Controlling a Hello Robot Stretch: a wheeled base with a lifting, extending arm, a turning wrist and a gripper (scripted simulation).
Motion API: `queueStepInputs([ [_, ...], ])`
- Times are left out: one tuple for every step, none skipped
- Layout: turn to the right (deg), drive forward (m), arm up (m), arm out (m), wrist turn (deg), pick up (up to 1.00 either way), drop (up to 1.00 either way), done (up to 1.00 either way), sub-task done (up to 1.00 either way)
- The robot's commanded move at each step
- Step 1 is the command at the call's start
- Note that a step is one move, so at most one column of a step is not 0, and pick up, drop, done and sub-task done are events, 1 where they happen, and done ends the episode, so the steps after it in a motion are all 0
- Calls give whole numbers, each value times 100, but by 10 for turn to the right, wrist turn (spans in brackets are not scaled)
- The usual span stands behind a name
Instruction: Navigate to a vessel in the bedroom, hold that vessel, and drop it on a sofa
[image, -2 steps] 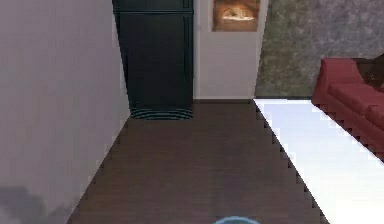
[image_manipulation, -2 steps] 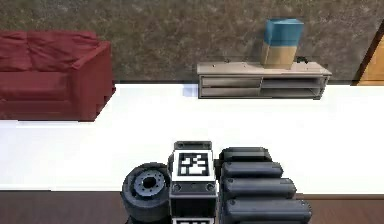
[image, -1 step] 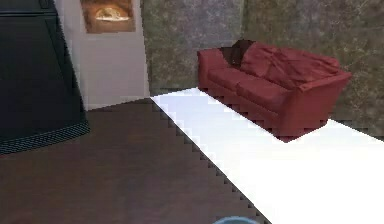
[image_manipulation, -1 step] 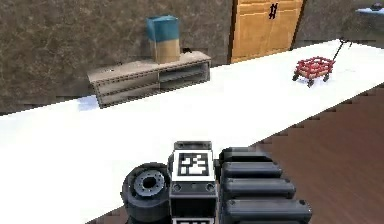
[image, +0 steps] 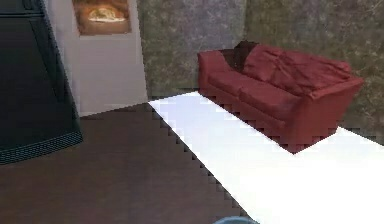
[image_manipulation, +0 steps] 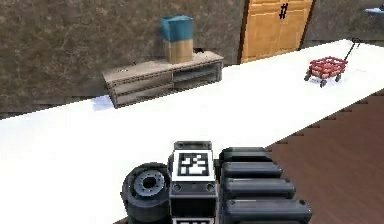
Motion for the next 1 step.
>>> queueStepInputs([
  [0,100,0,0,0,0,0,0,0],
])
